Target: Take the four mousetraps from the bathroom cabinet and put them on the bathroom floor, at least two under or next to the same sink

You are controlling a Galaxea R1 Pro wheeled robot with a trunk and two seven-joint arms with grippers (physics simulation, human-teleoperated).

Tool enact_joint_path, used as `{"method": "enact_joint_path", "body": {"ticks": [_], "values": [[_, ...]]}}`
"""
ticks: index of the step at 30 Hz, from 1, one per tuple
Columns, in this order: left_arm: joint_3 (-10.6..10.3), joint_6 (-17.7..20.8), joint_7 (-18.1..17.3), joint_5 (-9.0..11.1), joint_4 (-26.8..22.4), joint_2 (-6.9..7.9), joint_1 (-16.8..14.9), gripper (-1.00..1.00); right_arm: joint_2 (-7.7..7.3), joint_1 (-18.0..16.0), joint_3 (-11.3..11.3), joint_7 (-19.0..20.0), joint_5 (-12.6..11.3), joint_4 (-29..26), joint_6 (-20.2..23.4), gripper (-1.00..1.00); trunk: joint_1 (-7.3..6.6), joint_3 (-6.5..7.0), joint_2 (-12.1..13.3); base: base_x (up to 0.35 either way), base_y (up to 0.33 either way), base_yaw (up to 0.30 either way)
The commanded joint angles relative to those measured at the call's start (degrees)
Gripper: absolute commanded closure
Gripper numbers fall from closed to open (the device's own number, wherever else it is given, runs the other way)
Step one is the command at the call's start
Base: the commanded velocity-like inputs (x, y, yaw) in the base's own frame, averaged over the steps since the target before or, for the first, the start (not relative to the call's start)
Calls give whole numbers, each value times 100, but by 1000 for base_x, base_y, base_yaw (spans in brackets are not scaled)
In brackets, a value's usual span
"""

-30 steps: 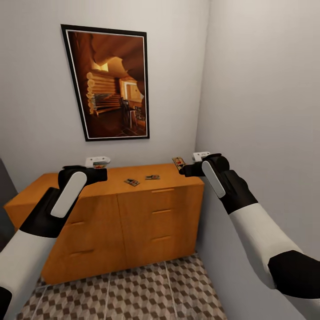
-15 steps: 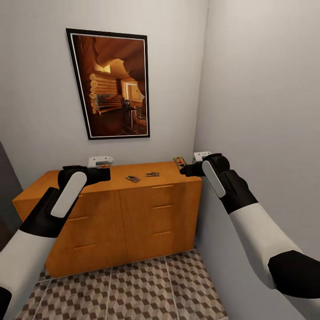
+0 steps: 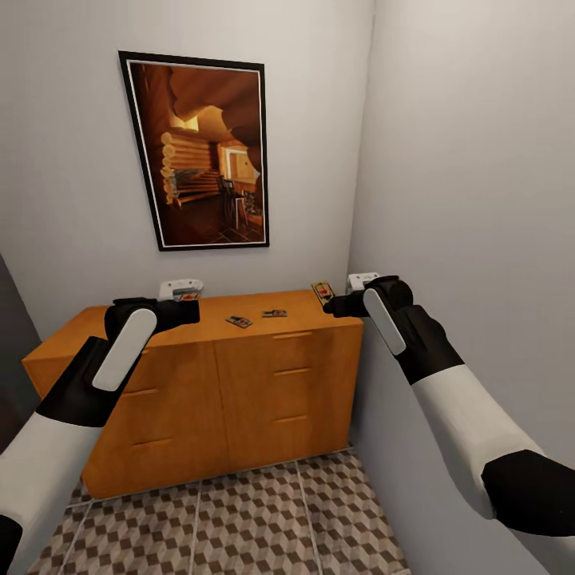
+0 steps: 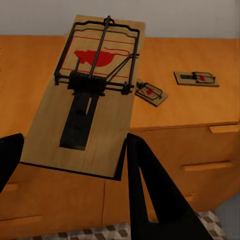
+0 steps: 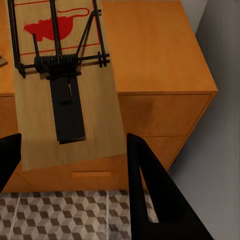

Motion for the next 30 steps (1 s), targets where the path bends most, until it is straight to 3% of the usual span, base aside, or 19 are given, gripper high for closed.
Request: {"method": "enact_joint_path", "body": {"ticks": [1, 7, 30], "values": [[-17, -17, 46, 38, -5, 6, -7, 100, -2, -5, 5, -62, -75, -3, 16, 100, 0, -7, -4, 0, 0, 0], [-20, -173, 45, 42, -5, 7, -7, 100, -27, -5, 3, -44, -78, -1, 16, 100, 0, -7, -4, 0, 0, 0], [-48, -184, 54, 42, -5, 14, -7, 100, -51, -5, 3, -53, -78, 1, 16, 100, 0, -7, -4, -333, 20, 0]]}}
